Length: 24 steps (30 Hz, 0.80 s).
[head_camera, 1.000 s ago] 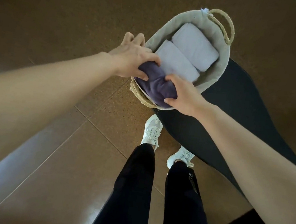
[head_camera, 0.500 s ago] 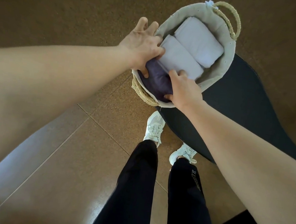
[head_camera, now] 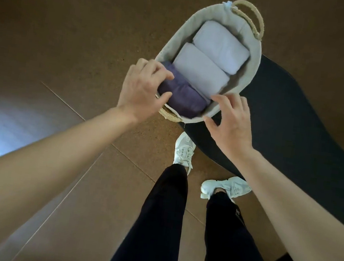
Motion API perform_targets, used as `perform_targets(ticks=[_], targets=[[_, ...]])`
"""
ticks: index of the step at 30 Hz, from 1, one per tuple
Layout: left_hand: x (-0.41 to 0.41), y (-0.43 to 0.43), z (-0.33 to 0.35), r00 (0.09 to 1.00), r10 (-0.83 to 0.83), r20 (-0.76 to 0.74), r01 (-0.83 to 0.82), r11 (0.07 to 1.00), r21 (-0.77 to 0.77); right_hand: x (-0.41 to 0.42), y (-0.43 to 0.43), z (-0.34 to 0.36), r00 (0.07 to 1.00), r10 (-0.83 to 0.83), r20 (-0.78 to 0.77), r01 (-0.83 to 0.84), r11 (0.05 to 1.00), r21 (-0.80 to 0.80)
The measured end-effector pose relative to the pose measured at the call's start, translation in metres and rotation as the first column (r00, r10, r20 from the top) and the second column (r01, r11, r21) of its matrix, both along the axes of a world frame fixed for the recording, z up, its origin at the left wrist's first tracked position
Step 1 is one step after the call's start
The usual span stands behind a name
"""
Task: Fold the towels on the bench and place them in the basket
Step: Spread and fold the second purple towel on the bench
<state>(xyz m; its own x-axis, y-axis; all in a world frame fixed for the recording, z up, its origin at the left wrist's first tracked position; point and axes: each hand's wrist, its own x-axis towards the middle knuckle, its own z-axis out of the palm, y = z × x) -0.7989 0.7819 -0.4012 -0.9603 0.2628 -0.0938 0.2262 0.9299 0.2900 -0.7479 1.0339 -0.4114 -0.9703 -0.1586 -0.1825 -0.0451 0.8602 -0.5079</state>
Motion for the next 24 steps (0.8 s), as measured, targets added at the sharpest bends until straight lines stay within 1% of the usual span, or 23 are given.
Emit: perform_targets(ticks=[1, 2, 3, 5, 6, 8, 11, 14, 17, 19, 20, 21, 22, 23, 24], targets=[[0.009, 0.011, 0.002, 0.999, 0.036, 0.035, -0.037, 0.999, 0.028, 0.012, 0.007, 0.002, 0.999, -0.049, -0.002, 0.049, 0.999, -0.023], [0.017, 0.024, 0.003, 0.992, 0.081, 0.1, -0.085, 0.996, 0.04, 0.026, 0.013, 0.003, 0.996, -0.093, 0.012, 0.094, 0.995, -0.046], [0.023, 0.038, 0.003, 0.973, 0.133, 0.189, -0.139, 0.99, 0.019, 0.039, 0.021, 0.005, 0.991, -0.13, 0.038, 0.132, 0.989, -0.063], [0.028, 0.063, -0.002, 0.905, 0.245, 0.348, -0.214, 0.969, -0.125, 0.066, 0.035, 0.007, 0.977, -0.187, 0.1, 0.194, 0.979, -0.067], [0.028, 0.073, -0.005, 0.88, 0.29, 0.376, -0.223, 0.952, -0.21, 0.079, 0.042, 0.006, 0.968, -0.215, 0.132, 0.226, 0.972, -0.067], [0.025, 0.087, -0.01, 0.856, 0.351, 0.379, -0.23, 0.916, -0.329, 0.103, 0.054, 0.004, 0.942, -0.28, 0.187, 0.296, 0.953, -0.068], [0.017, 0.1, -0.018, 0.829, 0.419, 0.37, -0.252, 0.871, -0.422, 0.129, 0.069, 0.0, 0.909, -0.344, 0.236, 0.37, 0.926, -0.073], [0.009, 0.112, -0.021, 0.779, 0.475, 0.409, -0.27, 0.843, -0.465, 0.144, 0.083, -0.001, 0.895, -0.343, 0.286, 0.385, 0.916, -0.108], [0.009, 0.124, -0.019, 0.744, 0.52, 0.42, -0.322, 0.829, -0.457, 0.154, 0.103, -0.001, 0.881, -0.351, 0.318, 0.401, 0.91, -0.106], [0.02, 0.132, -0.012, 0.753, 0.525, 0.396, -0.348, 0.829, -0.437, 0.161, 0.119, -0.002, 0.872, -0.359, 0.332, 0.412, 0.905, -0.103], [0.029, 0.136, -0.006, 0.792, 0.499, 0.351, -0.346, 0.841, -0.416, 0.164, 0.128, -0.002, 0.869, -0.36, 0.339, 0.416, 0.903, -0.108], [0.041, 0.141, 0.0, 0.854, 0.438, 0.281, -0.324, 0.87, -0.371, 0.168, 0.137, -0.002, 0.865, -0.358, 0.351, 0.419, 0.901, -0.114], [0.055, 0.149, 0.007, 0.917, 0.341, 0.206, -0.275, 0.916, -0.292, 0.172, 0.147, -0.002, 0.86, -0.356, 0.364, 0.423, 0.898, -0.121], [0.071, 0.16, 0.014, 0.96, 0.234, 0.155, -0.204, 0.961, -0.186, 0.177, 0.157, -0.001, 0.854, -0.359, 0.377, 0.432, 0.893, -0.127], [0.089, 0.173, 0.02, 0.978, 0.143, 0.149, -0.134, 0.989, -0.066, 0.183, 0.168, 0.0, 0.844, -0.367, 0.391, 0.447, 0.884, -0.136]])
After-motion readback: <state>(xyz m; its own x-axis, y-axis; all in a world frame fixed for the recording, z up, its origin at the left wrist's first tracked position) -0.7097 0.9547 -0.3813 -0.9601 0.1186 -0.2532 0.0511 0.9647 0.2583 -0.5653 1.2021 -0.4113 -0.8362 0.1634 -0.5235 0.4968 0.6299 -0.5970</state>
